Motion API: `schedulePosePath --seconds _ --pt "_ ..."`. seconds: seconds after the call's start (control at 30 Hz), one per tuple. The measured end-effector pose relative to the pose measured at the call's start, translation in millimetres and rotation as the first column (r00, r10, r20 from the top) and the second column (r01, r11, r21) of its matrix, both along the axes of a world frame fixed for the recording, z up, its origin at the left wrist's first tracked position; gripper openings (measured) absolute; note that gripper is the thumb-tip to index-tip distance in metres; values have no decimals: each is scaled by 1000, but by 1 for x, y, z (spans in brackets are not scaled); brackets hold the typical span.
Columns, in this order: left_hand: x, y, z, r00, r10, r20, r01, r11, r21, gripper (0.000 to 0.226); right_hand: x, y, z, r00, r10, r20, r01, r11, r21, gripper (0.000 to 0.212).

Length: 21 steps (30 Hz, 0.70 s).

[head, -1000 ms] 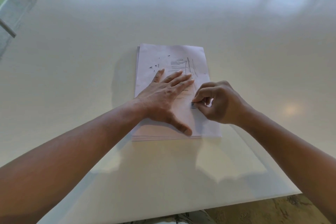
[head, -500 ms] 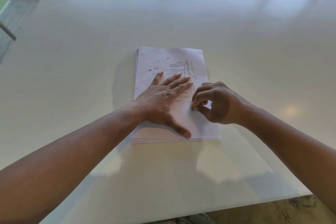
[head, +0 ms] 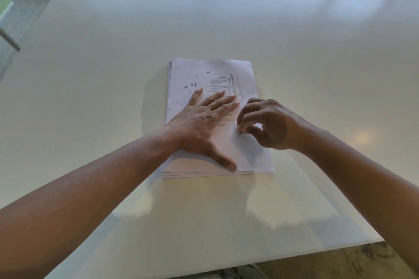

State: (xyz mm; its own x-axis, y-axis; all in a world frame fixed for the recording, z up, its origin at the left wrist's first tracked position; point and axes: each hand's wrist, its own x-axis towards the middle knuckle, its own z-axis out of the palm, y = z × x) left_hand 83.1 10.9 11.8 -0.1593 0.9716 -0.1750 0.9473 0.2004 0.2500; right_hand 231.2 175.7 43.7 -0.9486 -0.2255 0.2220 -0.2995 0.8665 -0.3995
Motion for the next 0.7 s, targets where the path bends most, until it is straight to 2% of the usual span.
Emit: schedulePosePath --seconds 0.2,0.47,0.7 --pt "0 1 -1 1000 13 1 -13 1000 -1 159 8 8 4 992 97 80 -98 995 6 12" --pt "1 2 0 1000 0 -3 0 1000 6 160 -19 -17 3 977 214 5 -214 977 -8 16" --pt "0 0 1 1000 9 0 -9 1000 -12 159 -6 8 9 972 214 99 -210 977 -46 12"
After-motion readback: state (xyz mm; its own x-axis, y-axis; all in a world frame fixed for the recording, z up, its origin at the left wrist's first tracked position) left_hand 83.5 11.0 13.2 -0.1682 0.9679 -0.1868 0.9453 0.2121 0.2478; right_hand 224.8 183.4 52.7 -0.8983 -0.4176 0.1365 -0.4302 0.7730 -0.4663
